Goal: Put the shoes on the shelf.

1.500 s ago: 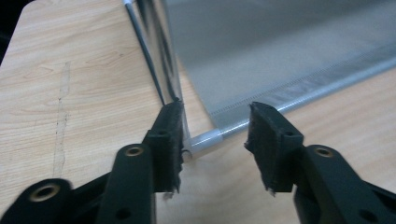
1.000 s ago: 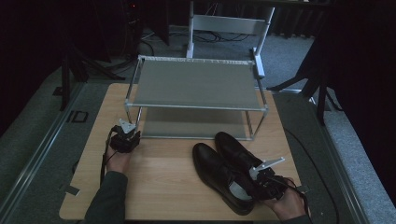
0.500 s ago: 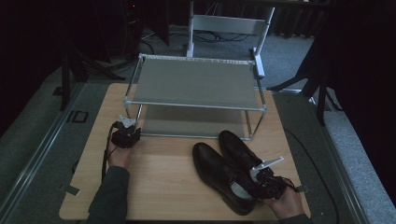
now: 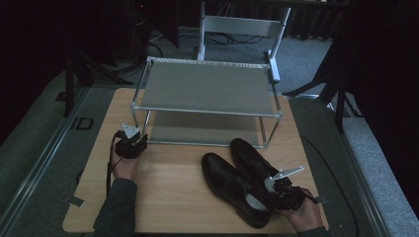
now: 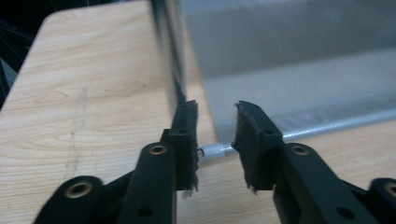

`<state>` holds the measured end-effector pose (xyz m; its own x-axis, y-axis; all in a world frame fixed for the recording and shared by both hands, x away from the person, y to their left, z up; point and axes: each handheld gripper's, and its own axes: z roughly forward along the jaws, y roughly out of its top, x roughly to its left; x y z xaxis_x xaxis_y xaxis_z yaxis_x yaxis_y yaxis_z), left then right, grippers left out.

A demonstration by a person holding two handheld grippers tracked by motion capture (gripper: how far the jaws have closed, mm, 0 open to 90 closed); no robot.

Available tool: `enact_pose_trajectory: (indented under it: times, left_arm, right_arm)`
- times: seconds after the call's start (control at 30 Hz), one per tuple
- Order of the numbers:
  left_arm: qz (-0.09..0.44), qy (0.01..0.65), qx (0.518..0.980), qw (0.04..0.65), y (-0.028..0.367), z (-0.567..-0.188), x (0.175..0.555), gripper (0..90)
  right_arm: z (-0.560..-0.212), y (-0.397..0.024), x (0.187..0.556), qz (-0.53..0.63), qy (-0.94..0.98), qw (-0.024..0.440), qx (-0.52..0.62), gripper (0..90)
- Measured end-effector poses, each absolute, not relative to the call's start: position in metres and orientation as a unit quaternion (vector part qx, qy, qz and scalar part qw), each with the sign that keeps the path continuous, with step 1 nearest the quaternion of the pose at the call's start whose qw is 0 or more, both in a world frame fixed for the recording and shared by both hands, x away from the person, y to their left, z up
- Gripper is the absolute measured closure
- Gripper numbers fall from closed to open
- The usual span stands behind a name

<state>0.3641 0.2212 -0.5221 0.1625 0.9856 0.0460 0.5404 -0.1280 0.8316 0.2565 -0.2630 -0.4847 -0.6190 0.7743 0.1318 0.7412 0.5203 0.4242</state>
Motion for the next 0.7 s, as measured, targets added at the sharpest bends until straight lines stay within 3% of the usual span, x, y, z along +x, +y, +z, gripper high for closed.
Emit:
enact_pose_trajectory:
  times: [0.2, 0.3, 0.37, 0.53, 0.7]
  left_arm:
    - [0.341, 0.566, 0.666, 0.348, 0.228, -0.519, 0.372, 52.7]
    - [0.340, 0.563, 0.670, 0.343, 0.231, -0.520, 0.384, 50.6]
    - [0.337, 0.567, 0.671, 0.339, 0.233, -0.522, 0.391, 54.8]
    - [0.339, 0.566, 0.675, 0.330, 0.229, -0.523, 0.390, 79.8]
    - [0.338, 0.566, 0.672, 0.336, 0.224, -0.524, 0.380, 80.6]
  right_arm:
    - [-0.484, -0.260, 0.256, 0.218, 0.875, 0.045, 0.430, 77.3]
    - [-0.484, -0.259, 0.256, 0.217, 0.876, 0.047, 0.429, 78.0]
    - [-0.484, -0.260, 0.255, 0.219, 0.875, 0.048, 0.429, 78.5]
    - [-0.484, -0.262, 0.255, 0.225, 0.875, 0.049, 0.427, 79.0]
    - [-0.485, -0.263, 0.254, 0.232, 0.874, 0.051, 0.424, 79.2]
